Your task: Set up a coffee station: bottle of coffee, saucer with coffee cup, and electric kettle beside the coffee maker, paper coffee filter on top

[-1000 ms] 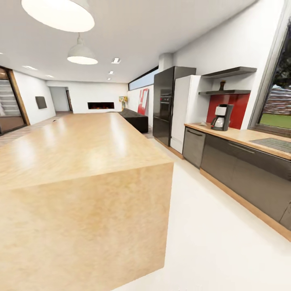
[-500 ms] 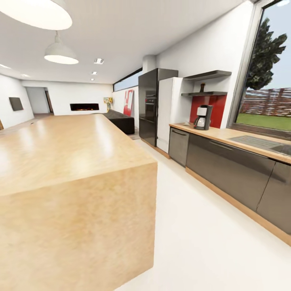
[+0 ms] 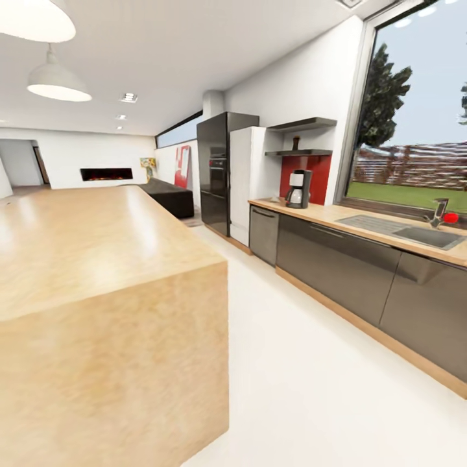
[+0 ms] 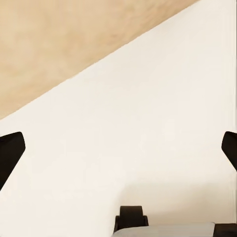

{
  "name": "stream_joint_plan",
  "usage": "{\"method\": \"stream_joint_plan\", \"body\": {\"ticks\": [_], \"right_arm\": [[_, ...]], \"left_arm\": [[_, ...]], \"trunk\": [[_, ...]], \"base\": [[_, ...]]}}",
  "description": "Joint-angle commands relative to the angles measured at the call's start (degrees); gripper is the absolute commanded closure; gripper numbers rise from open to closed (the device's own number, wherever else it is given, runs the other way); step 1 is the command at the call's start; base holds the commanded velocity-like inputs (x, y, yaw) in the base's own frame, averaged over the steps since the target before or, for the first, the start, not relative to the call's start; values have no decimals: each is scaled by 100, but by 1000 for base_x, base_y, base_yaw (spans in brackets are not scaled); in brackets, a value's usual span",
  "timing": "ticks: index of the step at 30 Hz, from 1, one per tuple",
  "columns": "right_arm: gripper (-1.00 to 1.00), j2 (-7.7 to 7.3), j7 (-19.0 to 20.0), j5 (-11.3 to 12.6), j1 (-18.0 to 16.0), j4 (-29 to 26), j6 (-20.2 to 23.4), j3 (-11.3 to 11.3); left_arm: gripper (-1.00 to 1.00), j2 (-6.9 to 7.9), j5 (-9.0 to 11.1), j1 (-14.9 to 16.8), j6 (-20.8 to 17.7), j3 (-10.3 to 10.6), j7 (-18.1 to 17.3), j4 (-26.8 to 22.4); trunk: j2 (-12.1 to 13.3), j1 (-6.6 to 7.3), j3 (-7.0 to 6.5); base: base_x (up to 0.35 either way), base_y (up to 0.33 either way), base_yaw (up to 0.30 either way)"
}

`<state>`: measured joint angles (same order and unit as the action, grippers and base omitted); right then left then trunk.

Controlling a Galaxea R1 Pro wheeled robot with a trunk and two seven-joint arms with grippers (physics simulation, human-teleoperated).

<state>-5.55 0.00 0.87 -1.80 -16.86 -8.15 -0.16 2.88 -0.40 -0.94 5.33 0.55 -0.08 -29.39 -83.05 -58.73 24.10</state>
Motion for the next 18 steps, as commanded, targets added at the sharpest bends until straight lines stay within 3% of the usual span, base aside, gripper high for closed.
{"method": "stream_joint_plan", "body": {"ticks": [1,18], "right_arm": [[-100,0,0,9,-4,6,-20,-1],[-100,-5,9,33,-9,-1,1,-14]], "left_arm": [[-100,2,-4,-3,9,8,1,0],[-100,1,20,-3,29,16,-9,33]], "trunk": [[-3,0,2],[-3,0,-23]], "base": [[0,0,-243],[0,0,-248]]}}
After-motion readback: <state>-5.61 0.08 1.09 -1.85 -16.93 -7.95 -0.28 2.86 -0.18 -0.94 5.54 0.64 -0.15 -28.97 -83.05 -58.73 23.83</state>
